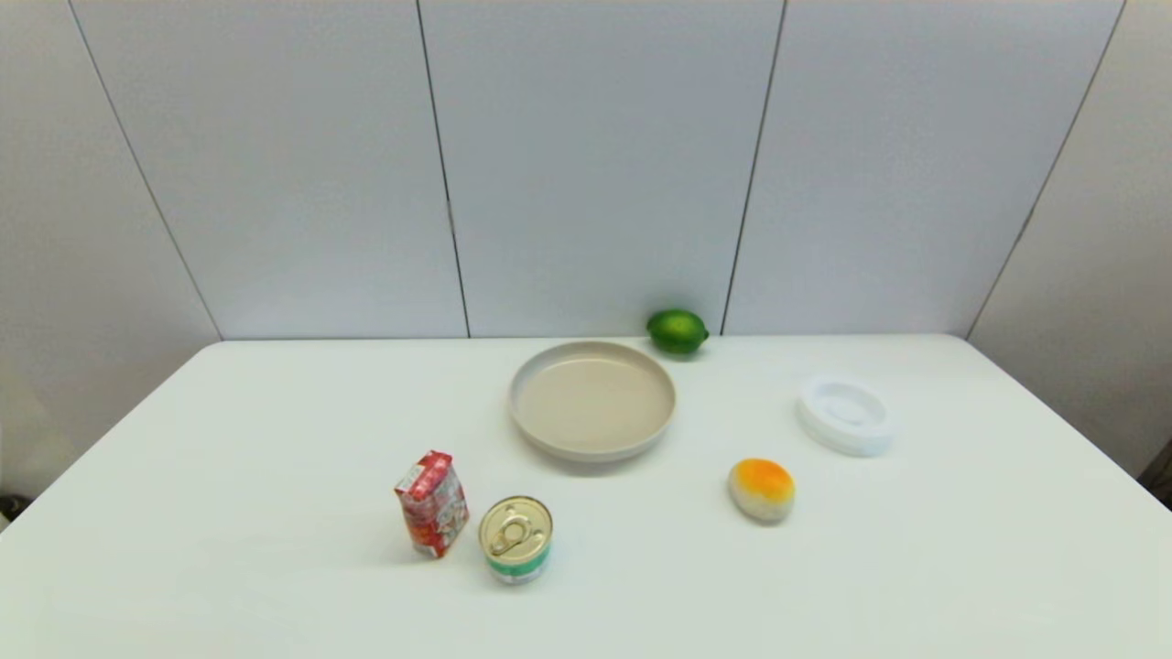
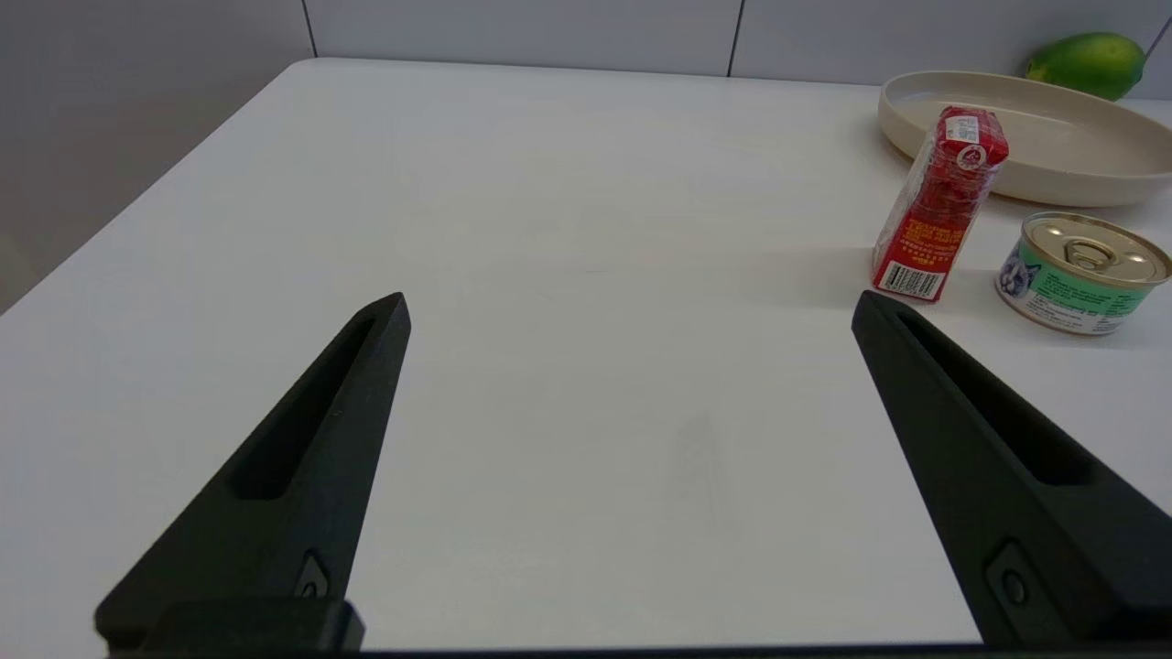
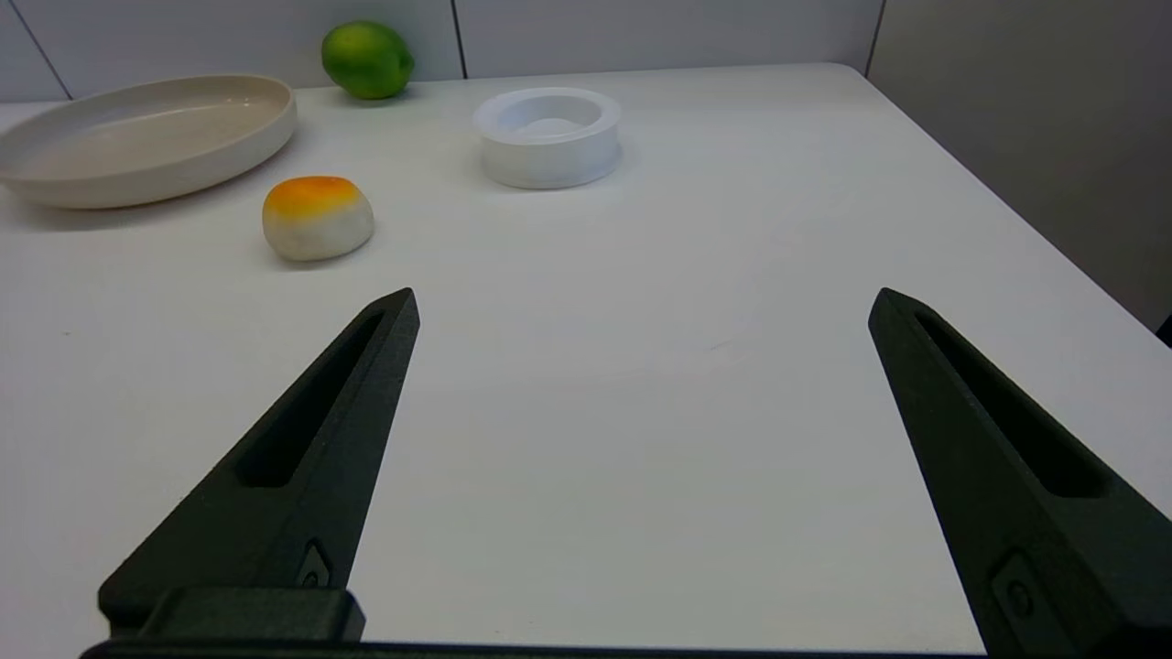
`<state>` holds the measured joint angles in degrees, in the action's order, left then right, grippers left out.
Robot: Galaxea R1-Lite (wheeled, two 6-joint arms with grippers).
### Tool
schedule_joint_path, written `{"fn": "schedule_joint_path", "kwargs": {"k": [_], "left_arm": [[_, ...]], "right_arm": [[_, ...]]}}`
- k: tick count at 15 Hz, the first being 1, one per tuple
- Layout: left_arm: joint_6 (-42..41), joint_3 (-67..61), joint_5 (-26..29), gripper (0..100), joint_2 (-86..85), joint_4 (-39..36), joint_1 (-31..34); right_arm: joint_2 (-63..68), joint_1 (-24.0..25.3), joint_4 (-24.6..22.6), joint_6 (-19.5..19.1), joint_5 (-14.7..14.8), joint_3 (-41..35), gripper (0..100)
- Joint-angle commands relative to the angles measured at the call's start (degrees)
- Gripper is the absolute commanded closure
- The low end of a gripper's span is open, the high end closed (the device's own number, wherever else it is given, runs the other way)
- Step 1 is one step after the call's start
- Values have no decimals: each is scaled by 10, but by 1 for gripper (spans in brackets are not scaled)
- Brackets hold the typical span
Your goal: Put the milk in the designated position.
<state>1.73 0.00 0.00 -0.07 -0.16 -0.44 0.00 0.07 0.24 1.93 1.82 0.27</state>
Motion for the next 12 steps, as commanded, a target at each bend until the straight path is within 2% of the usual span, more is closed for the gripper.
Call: {"fn": "schedule_joint_path", "kwargs": {"k": [1,12], "left_arm": [[0,-1,0,0,1,0,0],[0,-1,0,0,1,0,0]], "right_arm": [[0,0,-1,1,0,-1,0],[0,0,-1,1,0,-1,0]]}}
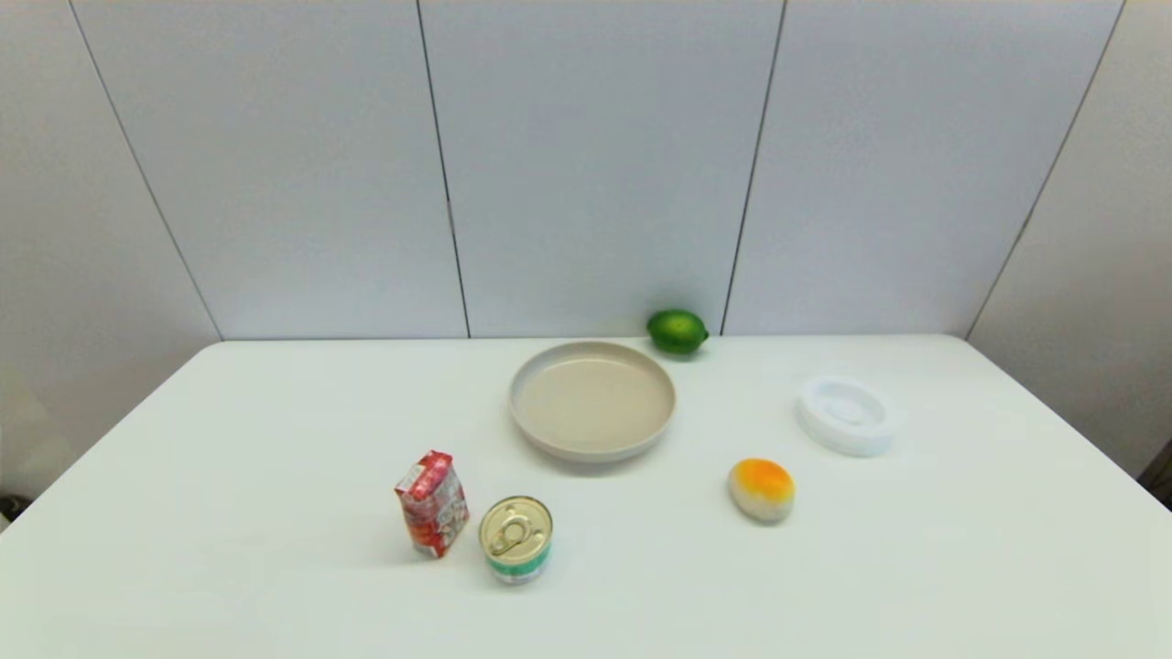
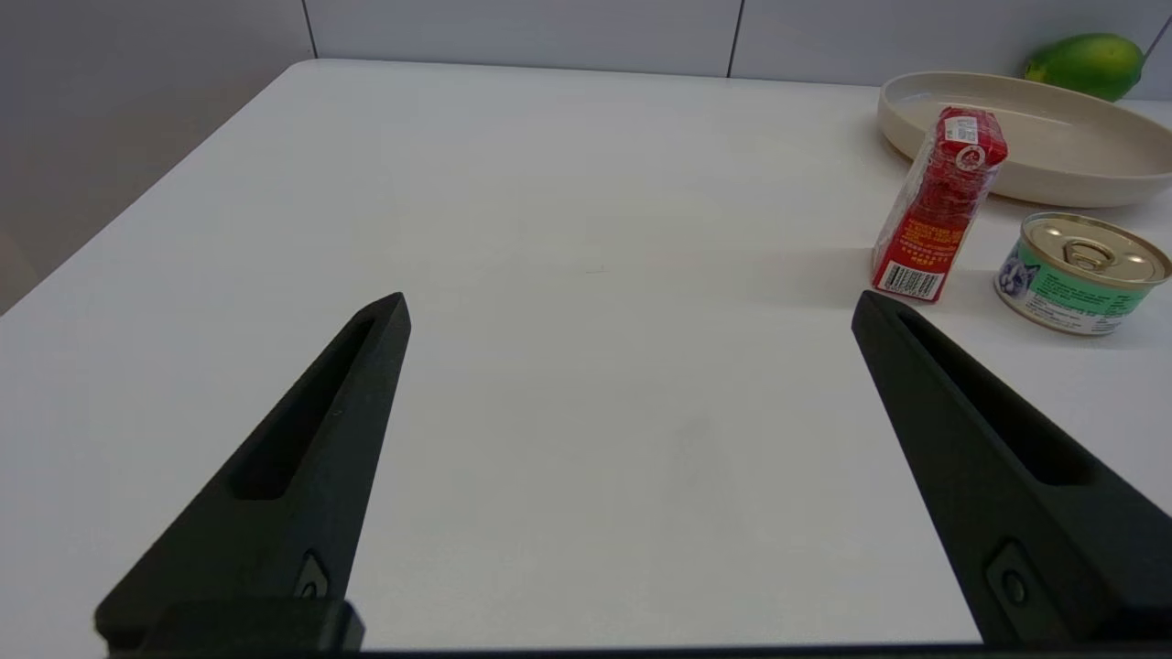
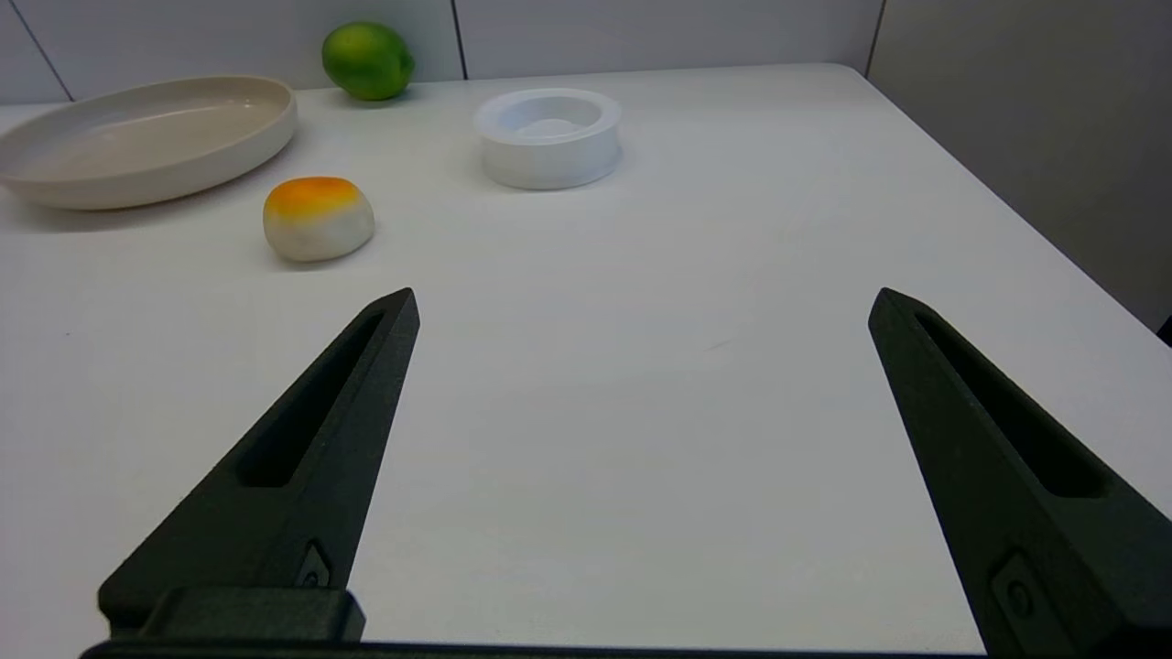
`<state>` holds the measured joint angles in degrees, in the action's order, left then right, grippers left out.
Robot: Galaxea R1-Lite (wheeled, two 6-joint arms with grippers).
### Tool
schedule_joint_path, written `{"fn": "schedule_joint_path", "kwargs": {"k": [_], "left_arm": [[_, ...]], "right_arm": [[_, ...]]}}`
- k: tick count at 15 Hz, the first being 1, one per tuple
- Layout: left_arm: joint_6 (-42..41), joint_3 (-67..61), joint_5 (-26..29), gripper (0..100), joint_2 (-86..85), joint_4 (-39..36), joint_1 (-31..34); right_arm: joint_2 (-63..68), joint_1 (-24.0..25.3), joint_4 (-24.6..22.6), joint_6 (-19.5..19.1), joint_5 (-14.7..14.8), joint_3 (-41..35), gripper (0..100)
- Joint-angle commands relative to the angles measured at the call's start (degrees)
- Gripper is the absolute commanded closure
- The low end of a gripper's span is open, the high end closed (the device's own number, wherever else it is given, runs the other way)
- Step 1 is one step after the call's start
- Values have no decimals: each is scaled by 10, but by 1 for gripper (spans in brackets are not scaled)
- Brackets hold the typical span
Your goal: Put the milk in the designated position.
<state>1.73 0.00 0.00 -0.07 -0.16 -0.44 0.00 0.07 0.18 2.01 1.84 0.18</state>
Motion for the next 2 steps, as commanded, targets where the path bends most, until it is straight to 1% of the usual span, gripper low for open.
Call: {"fn": "schedule_joint_path", "kwargs": {"k": [1,2], "left_arm": [[0,-1,0,0,1,0,0],[0,-1,0,0,1,0,0]], "right_arm": [[1,0,0,0,0,0,0],[1,0,0,0,0,0,0]]}}
